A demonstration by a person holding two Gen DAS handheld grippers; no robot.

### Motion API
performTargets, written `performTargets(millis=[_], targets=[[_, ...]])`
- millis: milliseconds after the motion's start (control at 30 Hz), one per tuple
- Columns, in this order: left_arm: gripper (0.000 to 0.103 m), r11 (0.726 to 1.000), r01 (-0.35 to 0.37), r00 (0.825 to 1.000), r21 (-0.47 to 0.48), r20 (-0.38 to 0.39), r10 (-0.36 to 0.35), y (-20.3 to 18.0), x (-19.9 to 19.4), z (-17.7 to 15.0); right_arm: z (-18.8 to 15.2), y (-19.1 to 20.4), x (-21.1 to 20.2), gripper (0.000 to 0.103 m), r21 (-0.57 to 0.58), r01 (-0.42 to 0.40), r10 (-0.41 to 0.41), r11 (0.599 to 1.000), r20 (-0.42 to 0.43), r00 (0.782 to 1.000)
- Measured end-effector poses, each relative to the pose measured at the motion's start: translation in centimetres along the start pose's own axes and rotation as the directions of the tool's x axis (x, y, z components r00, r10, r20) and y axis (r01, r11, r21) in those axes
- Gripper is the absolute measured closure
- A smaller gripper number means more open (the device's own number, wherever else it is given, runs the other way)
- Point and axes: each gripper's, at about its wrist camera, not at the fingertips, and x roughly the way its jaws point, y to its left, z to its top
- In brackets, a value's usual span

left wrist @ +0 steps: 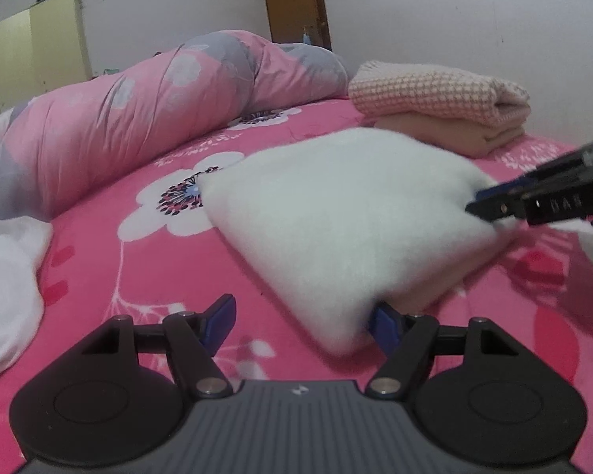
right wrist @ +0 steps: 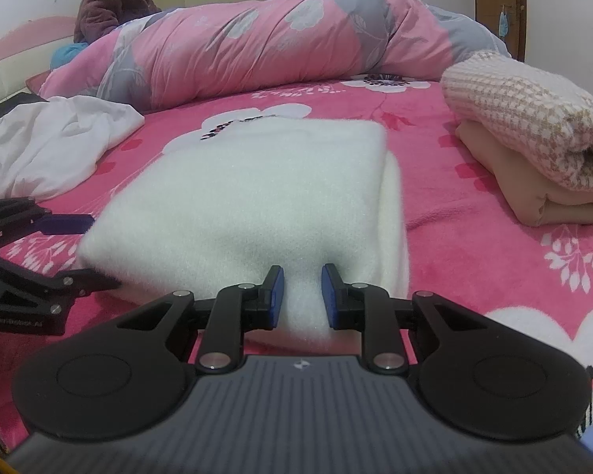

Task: Fold clothes
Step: 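Move the right gripper onto the edge of the folded cream sweater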

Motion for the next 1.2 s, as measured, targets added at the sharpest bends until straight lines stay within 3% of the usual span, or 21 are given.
performTargets(millis=[300,467,667,767,867,1033,1200], targets=[[0.026,0.995,-0.078,0.996,-0.069,0.033,0.080,0.5,-0.6,-0.1,0.0,0.1,0.0,0.083,-0.003,0.001,-0.001,1.000,-0.002,1.000],[0.026,0.988,-0.067,0.998,-0.142,-0.012,0.066,1.6,-0.3,-0.4,-0.1,0.2,0.0,0.083,-0.010,-0.002,0.002,1.000,-0.002,1.000],[0.026,0.986,-0.040,0.997,-0.160,-0.072,0.029,2.0,-0.1,-0.2,-0.3,0.2,0.1,0.083,-0.009,-0.006,0.006,1.000,0.003,1.000],[0.025,0.992,-0.023,0.997,-0.120,-0.070,0.015,2.0,-1.2,-0.2,-0.3,0.1,0.1,0.083,-0.002,-0.009,0.009,1.000,0.008,1.000],[0.026,0.998,-0.029,0.999,-0.061,-0.026,0.027,1.9,-3.4,-0.6,-0.4,0.1,0.1,0.083,0.002,-0.008,0.008,1.000,0.015,1.000],[0.024,0.999,0.040,0.994,-0.016,0.101,-0.038,1.7,-7.0,-0.4,-0.4,0.0,0.1,0.083,0.004,-0.011,0.011,1.000,0.018,1.000],[0.024,0.999,0.037,0.981,-0.011,0.190,-0.035,0.8,-6.7,2.0,-0.5,0.0,0.1,0.083,0.008,-0.010,0.009,1.000,0.017,1.000]])
